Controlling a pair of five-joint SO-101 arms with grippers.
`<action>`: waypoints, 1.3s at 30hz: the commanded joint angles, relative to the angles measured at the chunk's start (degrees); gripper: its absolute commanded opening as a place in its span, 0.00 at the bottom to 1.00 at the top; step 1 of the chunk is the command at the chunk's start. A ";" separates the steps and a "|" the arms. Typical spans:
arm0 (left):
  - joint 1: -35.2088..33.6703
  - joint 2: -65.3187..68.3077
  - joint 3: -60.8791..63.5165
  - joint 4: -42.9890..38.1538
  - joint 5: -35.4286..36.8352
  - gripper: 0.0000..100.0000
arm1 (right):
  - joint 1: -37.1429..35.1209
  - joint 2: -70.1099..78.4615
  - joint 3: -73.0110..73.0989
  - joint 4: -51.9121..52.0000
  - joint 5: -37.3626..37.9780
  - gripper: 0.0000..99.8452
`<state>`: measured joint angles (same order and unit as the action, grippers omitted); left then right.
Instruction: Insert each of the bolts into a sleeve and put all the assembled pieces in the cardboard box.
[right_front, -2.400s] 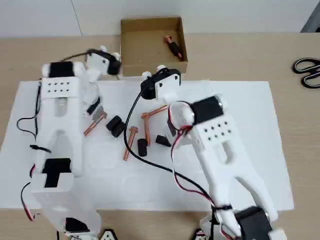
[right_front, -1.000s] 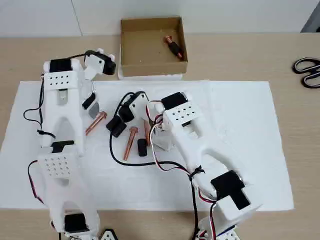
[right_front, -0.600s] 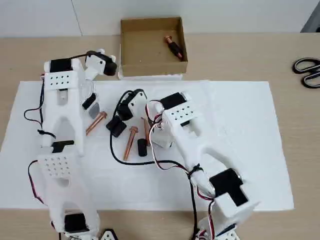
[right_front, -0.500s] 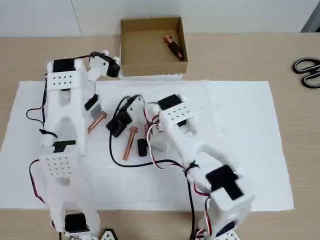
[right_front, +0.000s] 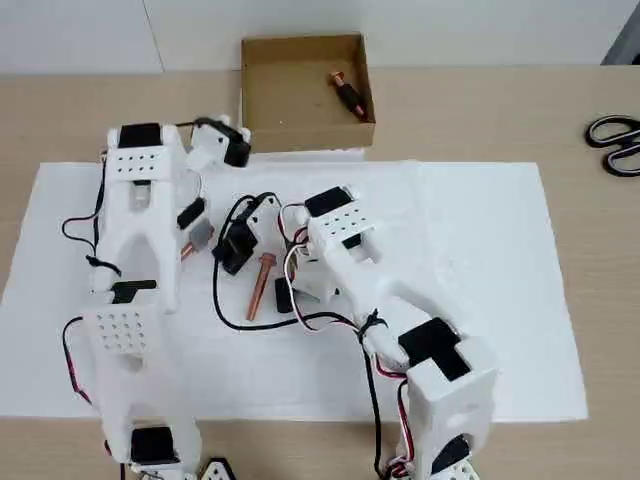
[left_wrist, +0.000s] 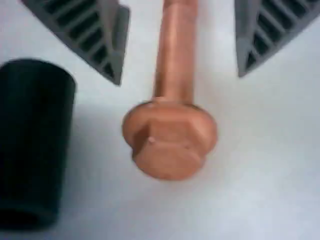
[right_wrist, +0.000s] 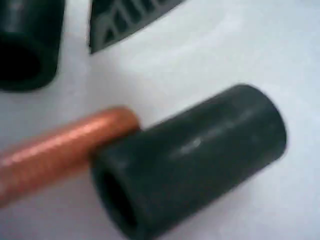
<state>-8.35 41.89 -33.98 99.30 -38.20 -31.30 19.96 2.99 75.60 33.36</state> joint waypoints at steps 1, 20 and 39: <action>-0.18 -0.53 0.48 1.14 -0.62 0.15 | -0.48 1.10 -1.76 0.04 0.26 0.15; 0.35 -0.79 1.63 1.05 -0.62 0.14 | 4.26 1.54 -22.59 20.88 -2.02 0.01; 3.78 -1.14 -2.15 1.14 0.09 0.01 | 15.25 -26.59 -31.03 18.59 -8.70 0.00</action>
<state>-6.42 41.89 -32.57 99.38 -38.29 -17.49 0.44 -25.41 94.42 25.54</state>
